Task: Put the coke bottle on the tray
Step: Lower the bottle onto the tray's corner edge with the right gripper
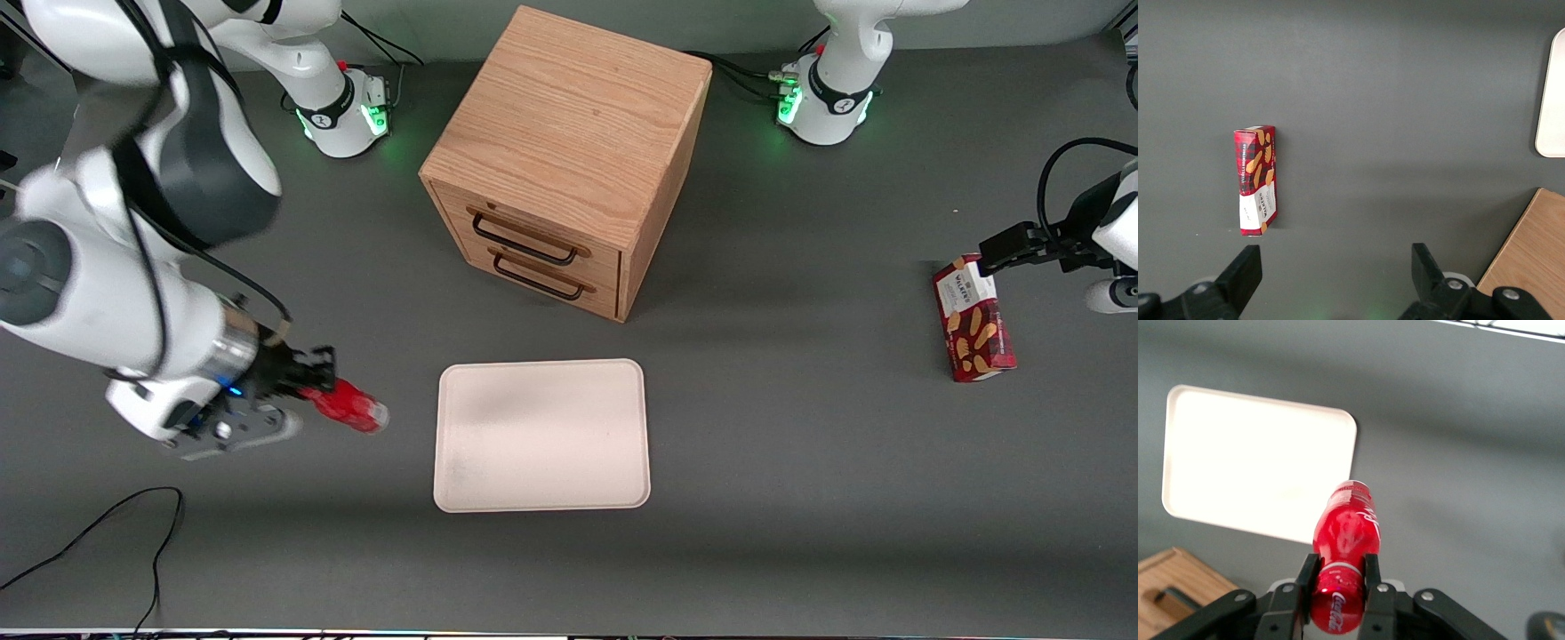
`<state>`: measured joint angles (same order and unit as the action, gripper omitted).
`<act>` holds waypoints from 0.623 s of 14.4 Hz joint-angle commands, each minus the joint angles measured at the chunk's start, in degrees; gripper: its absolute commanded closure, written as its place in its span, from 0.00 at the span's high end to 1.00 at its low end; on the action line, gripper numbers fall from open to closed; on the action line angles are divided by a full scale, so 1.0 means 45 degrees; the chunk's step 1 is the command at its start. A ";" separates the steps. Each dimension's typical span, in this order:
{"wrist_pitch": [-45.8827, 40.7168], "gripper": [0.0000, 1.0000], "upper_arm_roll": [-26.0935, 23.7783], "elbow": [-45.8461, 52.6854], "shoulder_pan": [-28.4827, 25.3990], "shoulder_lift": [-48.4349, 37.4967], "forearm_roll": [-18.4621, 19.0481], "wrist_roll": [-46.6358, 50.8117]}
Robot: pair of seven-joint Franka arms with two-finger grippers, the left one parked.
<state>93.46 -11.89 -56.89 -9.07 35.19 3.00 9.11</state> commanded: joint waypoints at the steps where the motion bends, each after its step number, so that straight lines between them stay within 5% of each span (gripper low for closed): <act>1: 0.0829 0.00 -0.0112 0.0864 -0.0461 0.1083 0.0211 0.0689; 9: 0.2941 0.02 -0.0210 0.0728 -0.0991 0.2863 0.1149 0.1394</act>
<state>106.21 -12.38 -56.43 -12.80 46.22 6.39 13.18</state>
